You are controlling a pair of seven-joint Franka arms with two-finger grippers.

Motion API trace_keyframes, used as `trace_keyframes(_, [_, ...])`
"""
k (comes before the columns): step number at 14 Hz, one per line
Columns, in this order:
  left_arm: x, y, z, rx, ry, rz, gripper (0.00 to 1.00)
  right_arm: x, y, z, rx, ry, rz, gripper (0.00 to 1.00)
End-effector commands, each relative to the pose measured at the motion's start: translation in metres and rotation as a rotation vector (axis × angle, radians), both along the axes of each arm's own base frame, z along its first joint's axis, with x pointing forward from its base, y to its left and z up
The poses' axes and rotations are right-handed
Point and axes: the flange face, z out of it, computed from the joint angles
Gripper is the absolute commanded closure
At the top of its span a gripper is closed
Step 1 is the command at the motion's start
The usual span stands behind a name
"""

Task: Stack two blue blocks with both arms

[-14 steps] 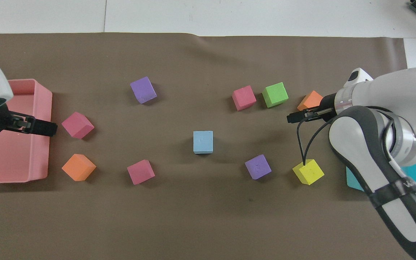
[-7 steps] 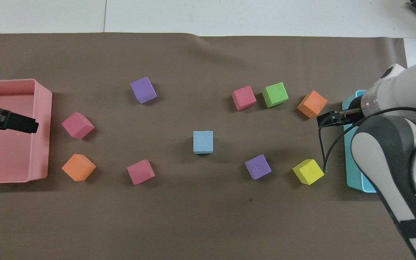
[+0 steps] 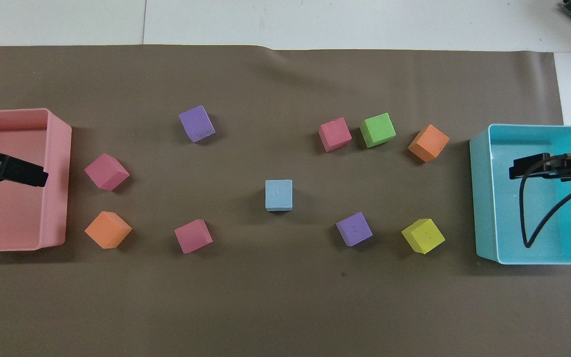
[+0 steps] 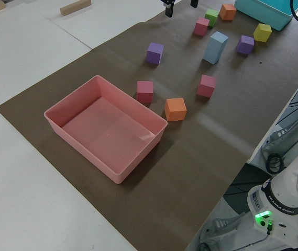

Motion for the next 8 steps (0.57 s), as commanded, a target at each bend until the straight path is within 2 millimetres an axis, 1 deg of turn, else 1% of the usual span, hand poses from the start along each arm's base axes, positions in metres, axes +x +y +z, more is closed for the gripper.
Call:
trace_keyframes(1, [-0.004, 0.018, 0.007, -0.003, 0.005, 0.023, 0.00, -0.005, -0.017, 0.052, -0.020, -0.018, -0.041, 0.00])
trace_keyframes(3, [-0.005, 0.020, 0.007, -0.005, 0.011, 0.029, 0.00, -0.011, -0.019, 0.065, -0.016, -0.003, -0.052, 0.00])
trace_keyframes(5, [-0.005, 0.020, 0.008, -0.007, 0.011, 0.030, 0.00, -0.014, -0.015, 0.066, -0.019, -0.009, -0.055, 0.00])
trace_keyframes(7, [-0.004, 0.020, 0.009, -0.008, 0.001, 0.032, 0.00, -0.023, 0.000, 0.055, -0.017, 0.001, -0.085, 0.00])
trace_keyframes(8, [-0.004, 0.022, 0.009, -0.007, 0.004, 0.035, 0.00, -0.025, 0.003, 0.044, -0.015, 0.013, -0.097, 0.00])
